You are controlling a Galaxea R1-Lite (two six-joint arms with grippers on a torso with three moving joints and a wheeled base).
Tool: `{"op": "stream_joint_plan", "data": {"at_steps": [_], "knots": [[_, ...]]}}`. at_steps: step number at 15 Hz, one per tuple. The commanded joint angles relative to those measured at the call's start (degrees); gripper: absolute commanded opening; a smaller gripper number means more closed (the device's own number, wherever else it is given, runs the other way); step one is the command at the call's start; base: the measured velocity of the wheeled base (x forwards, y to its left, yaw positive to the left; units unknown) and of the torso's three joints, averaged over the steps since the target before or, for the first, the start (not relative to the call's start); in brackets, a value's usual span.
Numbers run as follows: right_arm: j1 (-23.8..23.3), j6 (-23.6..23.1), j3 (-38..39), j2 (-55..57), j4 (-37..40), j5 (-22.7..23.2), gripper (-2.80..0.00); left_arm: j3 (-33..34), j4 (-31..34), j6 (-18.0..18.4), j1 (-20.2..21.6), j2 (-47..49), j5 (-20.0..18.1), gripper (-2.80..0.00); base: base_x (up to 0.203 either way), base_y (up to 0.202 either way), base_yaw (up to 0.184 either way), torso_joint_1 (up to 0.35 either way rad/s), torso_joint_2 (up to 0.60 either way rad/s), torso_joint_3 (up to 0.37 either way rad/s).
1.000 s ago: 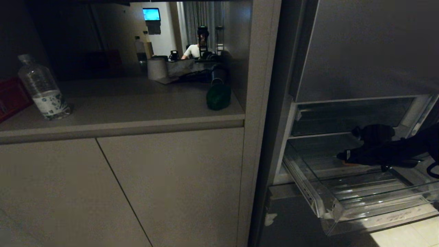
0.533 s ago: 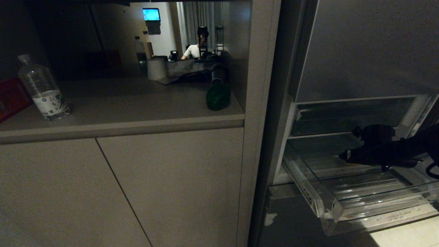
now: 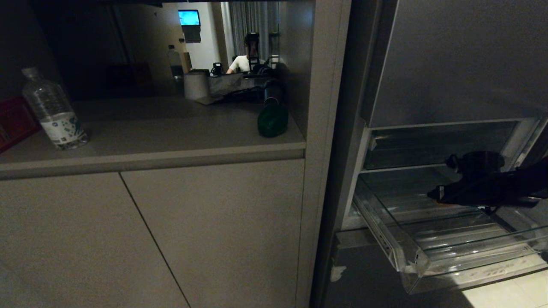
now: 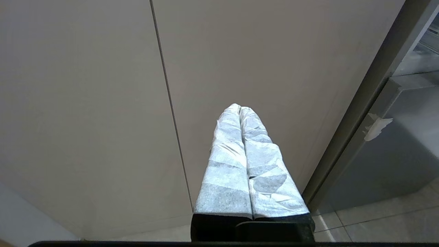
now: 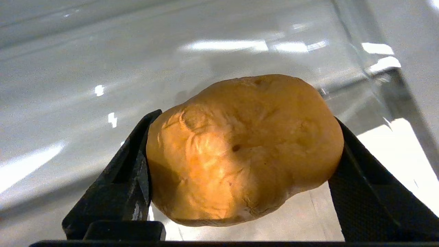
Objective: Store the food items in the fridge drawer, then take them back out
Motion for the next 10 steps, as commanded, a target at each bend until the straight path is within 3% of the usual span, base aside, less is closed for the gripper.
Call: {"op": "stream_joint_plan", "data": {"at_steps": [1,4,10], "knots": [[0.67,-0.26,8.42,-12.88,-0.09,1.09,-2.80,0.00,0.02,-0.02,-0.04,0.02,0.02,-2.80,0.000,0.000,0.000,0.000,0.00,0.000],[2.43,-0.41,19.98,-24.12,-0.17,2.29,-2.80,0.00,0.02,-0.02,0.00,0.02,0.02,-2.80,0.000,0.000,0.000,0.000,0.00,0.000],[7.09,-0.45,34.32,-43.35,0.04,3.70,-2.80,0.00,0.02,-0.02,0.00,0.02,0.02,-2.80,0.000,0.000,0.000,0.000,0.00,0.000]]}}
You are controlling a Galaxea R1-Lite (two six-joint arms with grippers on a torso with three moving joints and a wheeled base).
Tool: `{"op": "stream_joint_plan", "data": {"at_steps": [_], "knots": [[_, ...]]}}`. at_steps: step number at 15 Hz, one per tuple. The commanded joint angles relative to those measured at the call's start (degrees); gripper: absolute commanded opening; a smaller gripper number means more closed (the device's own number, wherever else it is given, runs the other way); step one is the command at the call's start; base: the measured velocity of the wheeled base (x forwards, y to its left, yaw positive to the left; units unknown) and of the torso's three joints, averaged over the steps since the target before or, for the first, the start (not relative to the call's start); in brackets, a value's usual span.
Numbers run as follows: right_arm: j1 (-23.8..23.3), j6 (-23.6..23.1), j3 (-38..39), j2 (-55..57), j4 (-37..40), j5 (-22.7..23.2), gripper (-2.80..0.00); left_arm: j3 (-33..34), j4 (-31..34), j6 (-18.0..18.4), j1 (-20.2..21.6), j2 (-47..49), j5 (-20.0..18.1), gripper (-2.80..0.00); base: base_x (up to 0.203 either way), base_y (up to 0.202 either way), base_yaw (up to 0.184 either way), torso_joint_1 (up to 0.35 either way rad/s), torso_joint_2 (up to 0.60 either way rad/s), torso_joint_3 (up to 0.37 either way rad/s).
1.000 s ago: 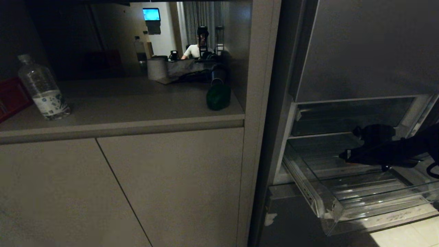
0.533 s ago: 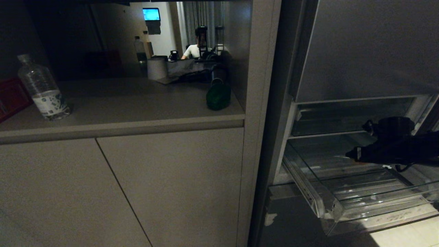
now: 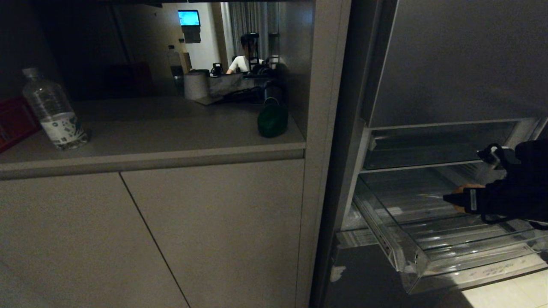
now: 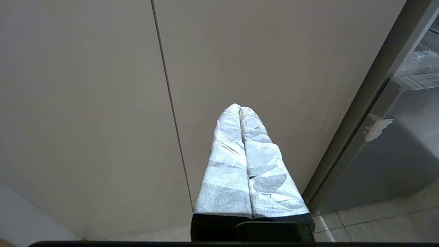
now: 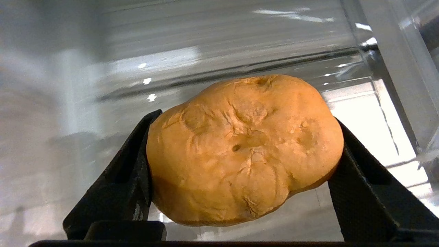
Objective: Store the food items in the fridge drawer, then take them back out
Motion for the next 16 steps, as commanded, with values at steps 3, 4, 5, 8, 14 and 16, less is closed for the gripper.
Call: {"op": "stream_joint_plan", "data": {"at_steps": [3,4,5,8,14,16], "knots": [[8.36,-0.03,8.39,-16.48,1.51,0.13,-2.80,0.00,0.03,-0.02,0.02,0.01,0.02,-2.80,0.000,0.000,0.000,0.000,0.00,0.000],[11.23,0.05,9.65,-18.52,2.27,0.19,-2.80,0.00,0.03,-0.02,0.02,0.01,0.02,-2.80,0.000,0.000,0.000,0.000,0.00,0.000],[14.87,0.16,10.24,-19.60,2.63,0.25,-2.80,0.00,0.03,-0.02,0.02,0.01,0.02,-2.80,0.000,0.000,0.000,0.000,0.00,0.000],[27.11,0.55,9.57,-20.50,2.57,3.40,-2.80,0.00,0.03,-0.02,0.02,0.01,0.02,-2.80,0.000,0.000,0.000,0.000,0.00,0.000],[45.29,4.55,-7.59,-5.45,-2.17,5.08,-2.80,0.00,0.03,-0.02,0.02,0.01,0.02,-2.80,0.000,0.000,0.000,0.000,0.00,0.000],[48.53,4.53,-15.51,2.52,-6.09,2.96,-2.80,0.00,0.03,-0.02,0.02,0.01,0.02,-2.80,0.000,0.000,0.000,0.000,0.00,0.000]]}}
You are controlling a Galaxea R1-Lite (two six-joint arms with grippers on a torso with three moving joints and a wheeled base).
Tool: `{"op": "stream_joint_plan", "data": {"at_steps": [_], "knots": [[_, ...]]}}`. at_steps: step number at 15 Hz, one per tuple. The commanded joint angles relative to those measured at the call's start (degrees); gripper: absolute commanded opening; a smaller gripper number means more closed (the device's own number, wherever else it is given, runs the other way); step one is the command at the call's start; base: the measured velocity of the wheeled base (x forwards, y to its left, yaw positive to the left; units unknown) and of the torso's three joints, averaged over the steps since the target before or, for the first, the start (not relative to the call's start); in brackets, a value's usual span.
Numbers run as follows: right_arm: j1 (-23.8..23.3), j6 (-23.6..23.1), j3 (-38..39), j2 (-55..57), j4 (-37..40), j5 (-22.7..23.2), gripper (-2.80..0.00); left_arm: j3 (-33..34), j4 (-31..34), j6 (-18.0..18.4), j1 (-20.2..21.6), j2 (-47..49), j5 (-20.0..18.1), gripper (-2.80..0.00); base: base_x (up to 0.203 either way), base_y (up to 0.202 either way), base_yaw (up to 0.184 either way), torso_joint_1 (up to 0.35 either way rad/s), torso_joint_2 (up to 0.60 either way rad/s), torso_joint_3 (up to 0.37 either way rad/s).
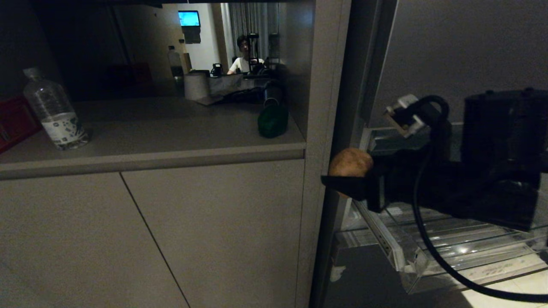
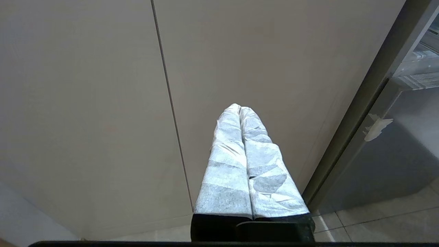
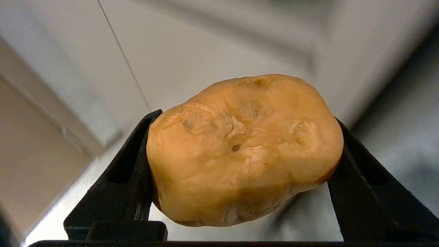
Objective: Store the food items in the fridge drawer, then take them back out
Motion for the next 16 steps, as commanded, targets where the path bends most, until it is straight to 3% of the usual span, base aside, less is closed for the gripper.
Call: {"op": "stream_joint_plan", "data": {"at_steps": [1,8,11,13,16], "knots": [[3.79,-0.15,-10.64,13.22,-3.81,-2.21,-2.80,0.00,0.02,-0.02,0.02,0.02,0.02,-2.80,0.000,0.000,0.000,0.000,0.00,0.000],[7.53,-0.69,-41.96,38.47,-13.14,-13.74,-2.80,0.00,0.02,-0.02,0.02,0.02,0.02,-2.80,0.000,0.000,0.000,0.000,0.00,0.000],[7.95,-4.94,-53.02,47.71,-15.23,-16.02,-2.80,0.00,0.02,-0.02,0.02,0.02,0.02,-2.80,0.000,0.000,0.000,0.000,0.00,0.000],[7.68,-11.33,-54.39,51.42,-19.76,-16.57,-2.80,0.00,0.02,-0.02,0.02,0.02,0.02,-2.80,0.000,0.000,0.000,0.000,0.00,0.000],[7.41,-13.82,-54.56,52.84,-23.01,-16.46,-2.80,0.00,0.02,-0.02,0.02,0.02,0.02,-2.80,0.000,0.000,0.000,0.000,0.00,0.000]]}}
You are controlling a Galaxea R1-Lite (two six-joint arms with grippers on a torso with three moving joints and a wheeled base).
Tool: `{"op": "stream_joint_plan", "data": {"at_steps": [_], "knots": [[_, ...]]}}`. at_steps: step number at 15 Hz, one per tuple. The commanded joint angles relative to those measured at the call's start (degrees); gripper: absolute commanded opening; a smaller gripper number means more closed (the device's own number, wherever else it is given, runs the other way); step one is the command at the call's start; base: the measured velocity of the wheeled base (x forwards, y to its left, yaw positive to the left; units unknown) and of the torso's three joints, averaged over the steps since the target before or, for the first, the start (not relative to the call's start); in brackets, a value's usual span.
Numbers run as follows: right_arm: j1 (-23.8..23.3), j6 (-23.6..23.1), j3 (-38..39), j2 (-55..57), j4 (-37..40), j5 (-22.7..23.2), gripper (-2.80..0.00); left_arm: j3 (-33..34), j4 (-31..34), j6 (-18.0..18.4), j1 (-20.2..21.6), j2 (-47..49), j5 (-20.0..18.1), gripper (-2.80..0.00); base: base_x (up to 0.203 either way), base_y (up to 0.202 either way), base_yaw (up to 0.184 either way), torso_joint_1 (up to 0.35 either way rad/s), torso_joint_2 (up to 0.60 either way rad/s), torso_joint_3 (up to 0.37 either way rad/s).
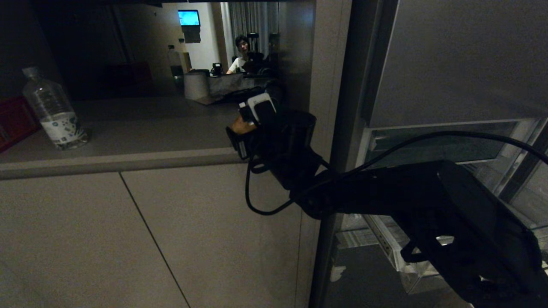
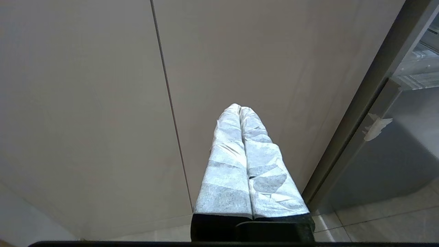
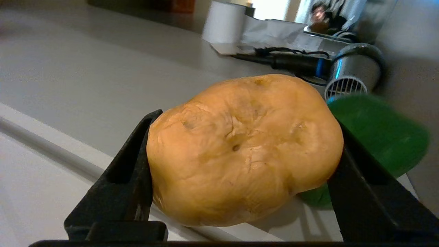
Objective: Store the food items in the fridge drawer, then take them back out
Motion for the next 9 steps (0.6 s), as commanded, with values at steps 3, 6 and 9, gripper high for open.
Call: {"op": "stream_joint_plan", "data": {"at_steps": [3,6,9], "knots": [[-0.05,-0.53,-0.29,1.82,-0.60,-0.04,-2.80,0.00,0.03,-0.04,0.02,0.02,0.02,-2.80,0.000,0.000,0.000,0.000,0.00,0.000],[0.12,-0.82,-0.19,1.07,-1.32,-0.21,-2.80,0.00,0.03,-0.04,0.02,0.02,0.02,-2.80,0.000,0.000,0.000,0.000,0.00,0.000],[0.06,-4.28,0.02,1.00,-6.88,-0.16,-2.80,0.00,0.03,-0.04,0.02,0.02,0.02,-2.80,0.000,0.000,0.000,0.000,0.00,0.000]]}}
